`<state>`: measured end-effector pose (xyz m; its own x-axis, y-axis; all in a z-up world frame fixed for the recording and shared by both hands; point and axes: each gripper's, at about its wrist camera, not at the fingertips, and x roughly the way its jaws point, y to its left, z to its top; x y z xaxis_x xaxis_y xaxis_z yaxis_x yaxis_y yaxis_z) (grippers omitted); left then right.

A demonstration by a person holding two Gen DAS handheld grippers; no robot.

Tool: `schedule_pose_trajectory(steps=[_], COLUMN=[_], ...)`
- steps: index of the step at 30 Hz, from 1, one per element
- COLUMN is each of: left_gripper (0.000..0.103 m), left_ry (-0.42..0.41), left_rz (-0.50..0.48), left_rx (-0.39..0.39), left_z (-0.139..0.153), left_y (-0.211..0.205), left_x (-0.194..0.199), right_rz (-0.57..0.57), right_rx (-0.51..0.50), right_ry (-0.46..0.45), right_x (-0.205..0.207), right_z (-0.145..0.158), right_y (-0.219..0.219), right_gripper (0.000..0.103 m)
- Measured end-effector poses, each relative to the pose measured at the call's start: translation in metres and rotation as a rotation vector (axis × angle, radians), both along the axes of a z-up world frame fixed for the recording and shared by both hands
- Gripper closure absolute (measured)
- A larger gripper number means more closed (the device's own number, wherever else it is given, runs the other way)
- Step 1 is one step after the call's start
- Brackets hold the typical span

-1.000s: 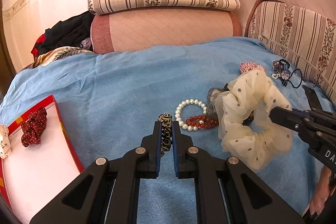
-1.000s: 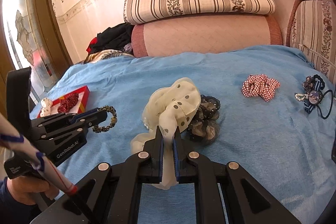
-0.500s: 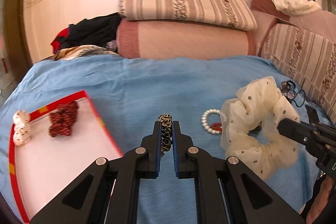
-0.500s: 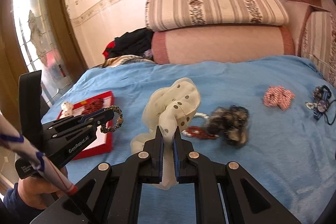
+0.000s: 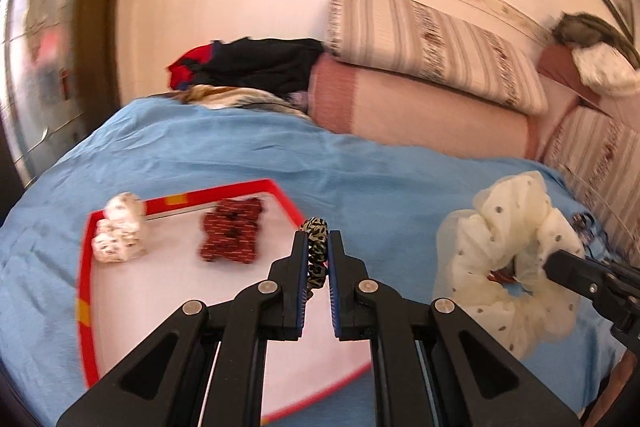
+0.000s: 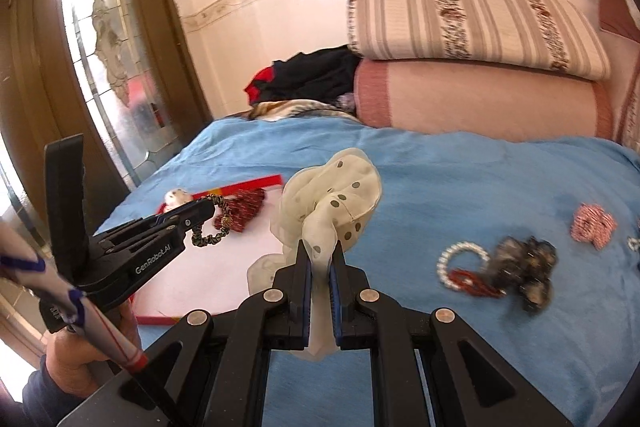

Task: Organize jewelry
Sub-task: 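Carry the hair tie and cream scrunchie into the box and release both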

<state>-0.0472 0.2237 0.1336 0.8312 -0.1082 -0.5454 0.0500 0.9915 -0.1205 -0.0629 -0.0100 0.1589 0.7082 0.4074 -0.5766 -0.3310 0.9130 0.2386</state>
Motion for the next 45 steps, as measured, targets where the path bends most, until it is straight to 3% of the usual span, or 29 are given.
schedule_pose_trajectory(steps=[6,16,29,36,45], left_gripper=[0.094,0.094,0.094,0.094,0.094], left_ry=[0.019,0.131,0.229,0.279,0.311], left_rz=[0.109,0.286,0.341,0.344,0.364], left_rx=[-0.061,-0.134,-0.107,-0.073,-0.047], left_z=[0.001,-0.023,-0.045,-0.056,-0.065], left_y=[0.057,0.131,0.133,0.125,0.121], left_x=[0.008,0.015,0.034,0.042,0.052], right_rz=[0.079,0.206,0.272,0.243,0.183], right_rx=[0.019,0.038,0.000,-0.010,-0.047], right_ry=[0.010,0.079,0.220,0.287,0.296], right_x=[0.014,0.052,0.087,0.103,0.120], right_z=[0.005,-0.009,-0.057,-0.077,-0.086], right_y=[0.038,0.112,0.160,0.164,0.161], right_gripper=[0.094,0.094,0.094,0.094,0.094])
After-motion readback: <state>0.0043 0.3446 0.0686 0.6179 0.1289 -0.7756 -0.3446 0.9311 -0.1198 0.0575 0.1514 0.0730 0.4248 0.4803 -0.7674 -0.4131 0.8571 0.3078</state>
